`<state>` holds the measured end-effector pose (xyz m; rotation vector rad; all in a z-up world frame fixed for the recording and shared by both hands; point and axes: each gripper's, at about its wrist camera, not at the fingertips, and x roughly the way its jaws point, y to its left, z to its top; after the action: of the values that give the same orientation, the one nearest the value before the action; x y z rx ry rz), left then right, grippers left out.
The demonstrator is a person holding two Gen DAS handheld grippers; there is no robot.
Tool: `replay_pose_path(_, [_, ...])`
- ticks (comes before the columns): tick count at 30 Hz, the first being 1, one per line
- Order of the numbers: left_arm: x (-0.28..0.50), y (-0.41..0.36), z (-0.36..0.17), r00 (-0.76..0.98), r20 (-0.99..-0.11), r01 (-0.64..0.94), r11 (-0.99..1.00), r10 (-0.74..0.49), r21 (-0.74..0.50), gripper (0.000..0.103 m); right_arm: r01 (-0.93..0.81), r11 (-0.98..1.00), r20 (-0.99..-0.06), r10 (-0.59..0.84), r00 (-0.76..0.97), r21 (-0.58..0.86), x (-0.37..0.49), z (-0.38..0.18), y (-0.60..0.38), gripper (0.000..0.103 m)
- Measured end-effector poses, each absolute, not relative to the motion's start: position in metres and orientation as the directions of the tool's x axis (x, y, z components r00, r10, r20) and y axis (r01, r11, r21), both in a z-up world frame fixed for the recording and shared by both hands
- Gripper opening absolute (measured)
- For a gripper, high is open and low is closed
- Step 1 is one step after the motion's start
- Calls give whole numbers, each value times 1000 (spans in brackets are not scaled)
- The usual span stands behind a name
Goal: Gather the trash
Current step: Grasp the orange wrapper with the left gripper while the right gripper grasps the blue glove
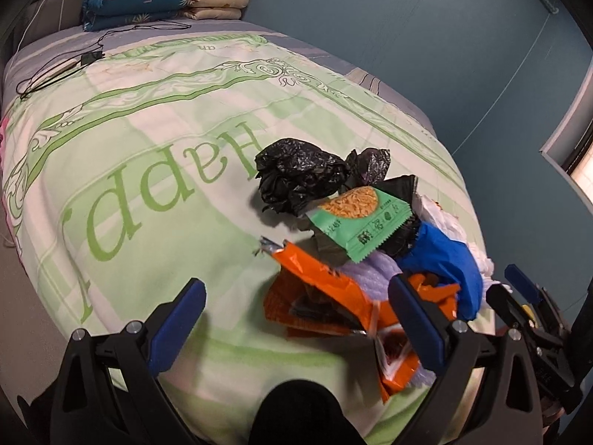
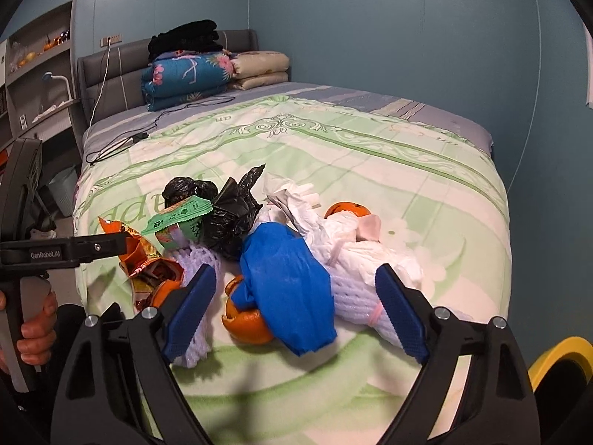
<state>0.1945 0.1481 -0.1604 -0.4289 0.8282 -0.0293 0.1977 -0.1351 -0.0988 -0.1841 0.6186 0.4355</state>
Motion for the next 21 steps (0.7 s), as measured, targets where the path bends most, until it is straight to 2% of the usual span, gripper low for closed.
replay_pose_path(6, [203, 150, -168, 687, -692, -137, 897, -220, -421, 93, -453, 890, -647, 319, 693, -46, 212, -110, -127, 71])
replay_pose_path(8, [206, 148, -169, 688, -687, -123, 896, -232, -426, 83, -453, 890, -662, 310, 682, -50, 214, -115, -125, 65])
replay_pose_path(10, [208, 146, -171, 684, -686, -112, 894, -247, -433, 68, -457, 888, -681, 309, 664, -43, 217, -120, -124, 63])
replay_pose_path(12, [211, 141, -174, 675, -683, -87, 889, -279, -449, 61, -454, 891, -694, 312, 649, -24, 220, -124, -124, 58])
replay_pose_path(16, [211, 139, -179, 671, -677, -80, 879, -302, -471, 56, -446, 895, -714, 324, 621, 18, 223, -128, -127, 54])
replay_pose_path(18, [211, 140, -178, 676, -667, -71, 874, -312, -481, 48, -444, 895, -720, 331, 610, 34, 223, -128, -128, 43])
replay_pose_path(21, [210, 139, -174, 685, -659, -57, 878, -312, -475, 42, -459, 887, -731, 347, 588, 52, 223, -129, -128, 28])
